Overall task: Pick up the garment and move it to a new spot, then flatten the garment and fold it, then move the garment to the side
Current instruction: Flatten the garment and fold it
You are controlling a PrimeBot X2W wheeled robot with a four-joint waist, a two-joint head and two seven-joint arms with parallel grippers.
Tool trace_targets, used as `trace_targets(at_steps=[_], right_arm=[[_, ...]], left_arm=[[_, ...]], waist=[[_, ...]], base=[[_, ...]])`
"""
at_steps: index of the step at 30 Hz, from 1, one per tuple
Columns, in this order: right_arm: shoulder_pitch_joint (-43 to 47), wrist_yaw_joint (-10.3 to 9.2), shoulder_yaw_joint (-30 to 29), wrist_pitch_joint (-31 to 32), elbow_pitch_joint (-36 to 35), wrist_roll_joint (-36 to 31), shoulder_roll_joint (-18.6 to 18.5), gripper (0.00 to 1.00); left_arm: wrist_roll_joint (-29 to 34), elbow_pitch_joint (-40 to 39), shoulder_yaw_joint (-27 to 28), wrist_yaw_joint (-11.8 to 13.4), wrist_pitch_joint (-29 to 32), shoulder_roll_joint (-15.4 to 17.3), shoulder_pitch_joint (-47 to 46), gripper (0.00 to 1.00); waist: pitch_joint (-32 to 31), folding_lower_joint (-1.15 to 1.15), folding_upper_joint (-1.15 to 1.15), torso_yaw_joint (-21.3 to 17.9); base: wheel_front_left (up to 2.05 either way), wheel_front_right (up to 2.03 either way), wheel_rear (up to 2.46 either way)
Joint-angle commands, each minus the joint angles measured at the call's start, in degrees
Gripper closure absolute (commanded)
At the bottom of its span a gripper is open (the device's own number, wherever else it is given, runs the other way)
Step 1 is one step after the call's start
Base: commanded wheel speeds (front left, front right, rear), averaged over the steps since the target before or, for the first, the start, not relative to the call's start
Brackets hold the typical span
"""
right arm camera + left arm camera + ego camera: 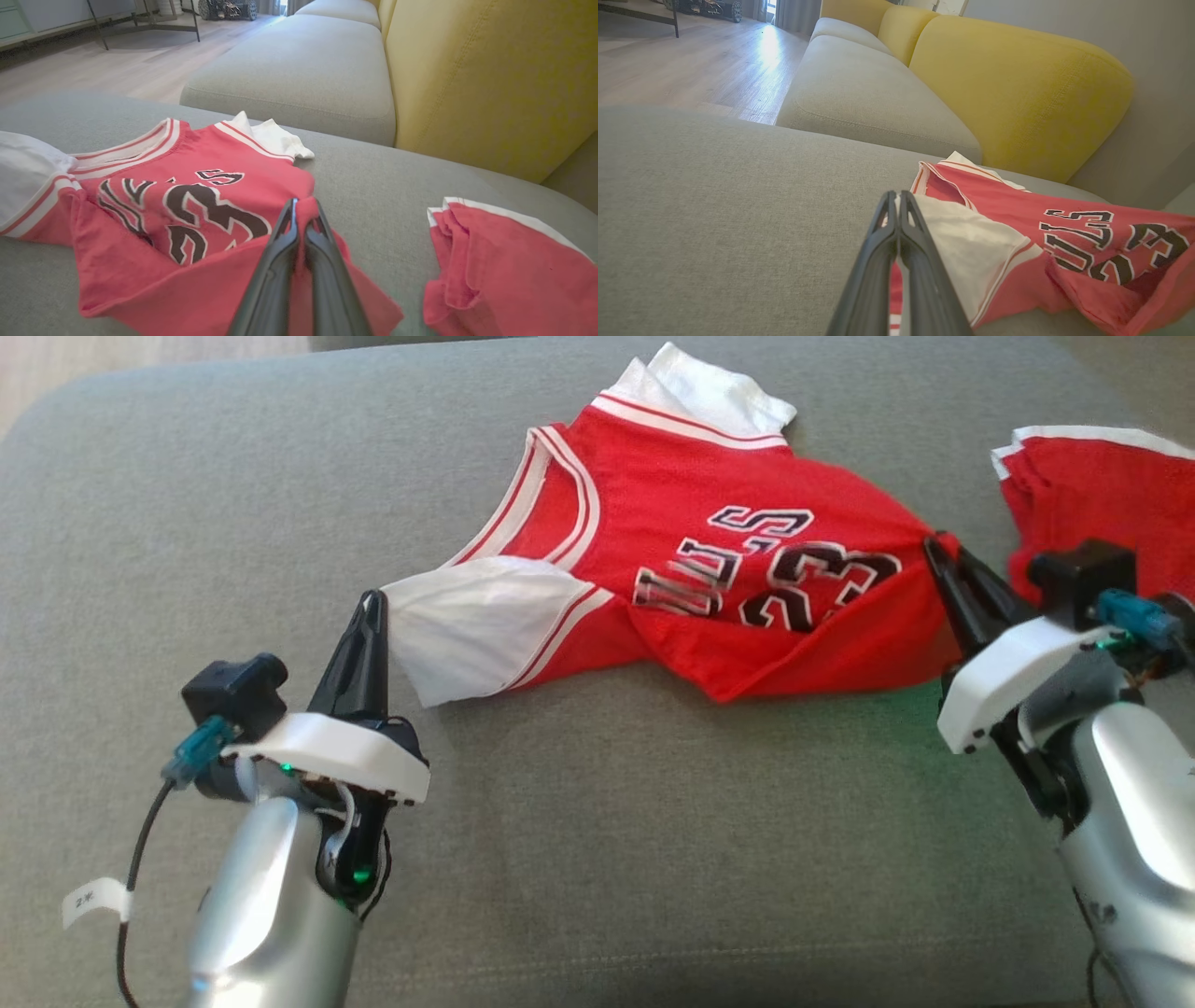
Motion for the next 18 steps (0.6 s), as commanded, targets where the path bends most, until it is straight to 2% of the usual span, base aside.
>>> trace_targets(at_steps=[1, 6, 12, 18], right_arm=[[0.08, -0.04, 0.10, 0.59, -2.49, -0.04, -0.77, 1.00], [-1.96, -0.04, 0.56, 2.13, -2.65, 0.41, -1.53, 1.00], [-5.98, -0.04, 2.44, 2.54, 2.48, -0.67, -3.64, 1.00], [-4.23, -0.04, 3.35, 1.63, 6.66, 1.38, -3.34, 1.00]], left_arm=[[0.39, -2.12, 2.24, 0.11, -0.29, 1.05, -0.34, 1.00], [0.24, -2.61, 1.55, 0.04, -0.29, 1.05, -0.81, 1.00], [-0.73, -2.68, -0.66, -0.12, -0.29, 1.05, -1.79, 1.00], [-1.03, -2.47, -1.74, 0.23, -0.29, 1.05, -1.13, 1.00]], waist=[[-0.15, 0.00, 0.00, -0.36], [0.87, 0.00, 0.00, 0.01], [1.78, 0.00, 0.00, 2.35], [1.12, 0.00, 0.00, 2.93]], base=[[0.00, 0.00, 0.00], [0.00, 0.00, 0.00], [0.00, 0.00, 0.00], [0.00, 0.00, 0.00]])
